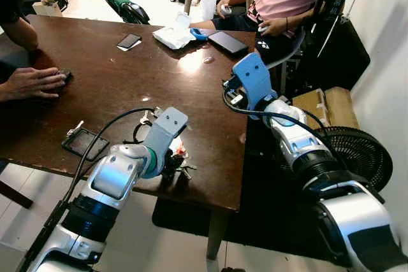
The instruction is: Hang keys on a hook
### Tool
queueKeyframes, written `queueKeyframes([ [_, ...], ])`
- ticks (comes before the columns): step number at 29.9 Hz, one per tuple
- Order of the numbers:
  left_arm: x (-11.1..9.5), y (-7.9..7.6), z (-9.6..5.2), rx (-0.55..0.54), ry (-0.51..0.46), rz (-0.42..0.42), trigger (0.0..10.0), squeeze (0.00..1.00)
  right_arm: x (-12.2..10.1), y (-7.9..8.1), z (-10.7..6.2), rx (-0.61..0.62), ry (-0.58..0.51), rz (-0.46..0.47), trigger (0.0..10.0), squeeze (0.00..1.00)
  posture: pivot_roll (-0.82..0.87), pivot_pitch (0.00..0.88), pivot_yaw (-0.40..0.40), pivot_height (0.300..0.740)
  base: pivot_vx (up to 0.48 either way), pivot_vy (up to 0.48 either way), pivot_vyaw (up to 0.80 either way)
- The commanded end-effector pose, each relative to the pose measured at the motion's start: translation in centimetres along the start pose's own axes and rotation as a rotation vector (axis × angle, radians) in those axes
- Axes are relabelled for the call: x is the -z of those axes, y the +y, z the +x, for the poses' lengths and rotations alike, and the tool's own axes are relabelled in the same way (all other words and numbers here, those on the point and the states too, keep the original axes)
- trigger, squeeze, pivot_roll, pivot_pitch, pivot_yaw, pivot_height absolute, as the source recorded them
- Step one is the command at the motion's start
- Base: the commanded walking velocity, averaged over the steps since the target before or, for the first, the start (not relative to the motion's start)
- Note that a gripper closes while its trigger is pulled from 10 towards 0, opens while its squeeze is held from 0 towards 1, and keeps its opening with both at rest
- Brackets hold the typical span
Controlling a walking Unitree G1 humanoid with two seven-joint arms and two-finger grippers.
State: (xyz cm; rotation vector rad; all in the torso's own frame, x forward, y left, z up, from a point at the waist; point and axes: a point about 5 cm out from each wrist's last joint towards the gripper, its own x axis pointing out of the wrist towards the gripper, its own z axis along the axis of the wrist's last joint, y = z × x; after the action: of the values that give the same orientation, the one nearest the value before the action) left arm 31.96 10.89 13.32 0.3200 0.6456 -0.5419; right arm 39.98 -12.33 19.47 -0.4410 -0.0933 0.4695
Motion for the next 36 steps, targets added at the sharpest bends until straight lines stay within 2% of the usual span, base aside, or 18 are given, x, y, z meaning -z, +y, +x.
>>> queueKeyframes([
  [1,0.4,0.2,0.1,-0.015,0.029,0.001,7.4,0.00,-0.2,0.0,0.1,0.007,-0.007,0.008,10.0,0.00,0.14,0.000,0.149,0.740,0.000,0.000,0.00],
  [2,0.4,0.2,0.2,-0.020,0.030,0.003,5.7,0.00,-0.2,-0.1,0.1,0.007,-0.007,0.008,10.0,0.00,0.14,0.000,0.150,0.740,0.000,0.000,0.00],
  [3,0.4,0.2,0.2,-0.029,0.031,0.009,2.3,0.00,-0.2,-0.1,0.2,0.008,-0.008,0.008,10.0,0.00,0.14,0.000,0.150,0.740,0.000,0.000,0.00],
  [4,0.4,0.2,0.3,-0.031,0.031,0.010,2.3,0.00,-0.2,-0.1,0.2,0.008,-0.008,0.008,10.0,0.00,0.14,0.000,0.150,0.740,0.000,0.000,0.00],
  [5,0.4,0.2,0.2,-0.032,0.030,0.011,0.0,0.00,-0.2,-0.1,0.2,0.008,-0.009,0.009,10.0,0.00,0.14,0.000,0.150,0.740,0.000,0.000,0.00],
  [22,0.3,0.4,0.2,-0.041,0.016,0.016,0.0,0.00,-0.4,-0.2,0.3,0.012,-0.019,0.010,10.0,0.00,0.14,0.000,0.151,0.740,0.000,0.000,0.00],
  [23,0.0,0.5,0.1,-0.050,-0.013,0.008,0.0,0.00,-0.5,-0.2,0.3,0.013,-0.022,0.011,10.0,0.00,0.13,0.000,0.146,0.740,0.000,0.000,0.00],
  [24,-1.3,1.0,-0.4,-0.082,-0.130,0.014,0.0,0.00,-0.7,-0.3,0.3,0.020,-0.033,0.015,10.0,0.00,0.13,0.000,0.146,0.740,0.000,0.000,0.00],
  [26,-4.8,2.4,-2.4,-0.148,-0.437,-0.012,10.0,0.00,-1.3,-0.5,0.3,0.045,-0.082,0.043,10.0,0.00,0.13,0.000,0.139,0.740,0.000,0.000,0.00],
  [27,-4.8,2.4,-2.4,-0.148,-0.437,-0.012,10.0,0.00,-1.3,-0.5,0.3,0.045,-0.082,0.043,10.0,0.00,0.13,0.000,0.139,0.740,0.000,0.000,0.00],
  [28,-6.0,3.0,-3.5,-0.176,-0.552,-0.039,10.0,0.00,-1.6,-0.6,0.2,0.060,-0.110,0.058,10.0,0.00,0.12,0.000,0.132,0.740,0.000,0.000,0.00],
  [29,-6.7,3.4,-4.3,-0.191,-0.624,-0.068,10.0,0.00,-1.9,-0.8,0.1,0.075,-0.138,0.076,10.0,0.00,0.12,0.000,0.129,0.740,0.000,0.000,0.00],
  [30,-6.7,3.4,-4.3,-0.191,-0.624,-0.068,10.0,0.00,-1.9,-0.8,0.1,0.075,-0.138,0.076,10.0,0.00,0.12,0.000,0.129,0.740,0.000,0.000,0.00],
  [31,-7.4,4.0,-5.3,-0.234,-0.698,-0.099,10.0,0.00,-2.2,-1.0,-0.1,0.096,-0.175,0.101,10.0,0.00,0.11,0.000,0.124,0.740,0.000,0.000,0.00],
  [32,-7.4,4.0,-5.3,-0.234,-0.698,-0.099,10.0,0.00,-2.2,-1.0,-0.1,0.096,-0.175,0.101,10.0,0.00,0.11,0.000,0.124,0.740,0.000,0.000,0.00],
  [33,-8.0,4.6,-6.4,-0.287,-0.767,-0.112,10.0,0.00,-2.5,-1.2,-0.5,0.120,-0.216,0.128,10.0,0.00,0.11,0.000,0.119,0.740,0.000,0.000,0.00],
  [34,-8.5,5.1,-7.4,-0.355,-0.833,-0.092,10.0,0.00,-2.6,-1.6,-1.1,0.149,-0.254,0.151,10.0,0.00,0.10,0.000,0.116,0.740,0.000,0.000,0.00],
  [36,-8.7,5.4,-8.0,-0.399,-0.874,-0.073,10.0,0.00,-2.6,-1.8,-1.5,0.168,-0.277,0.164,10.0,0.00,0.10,0.000,0.116,0.740,0.000,0.000,0.00],
])
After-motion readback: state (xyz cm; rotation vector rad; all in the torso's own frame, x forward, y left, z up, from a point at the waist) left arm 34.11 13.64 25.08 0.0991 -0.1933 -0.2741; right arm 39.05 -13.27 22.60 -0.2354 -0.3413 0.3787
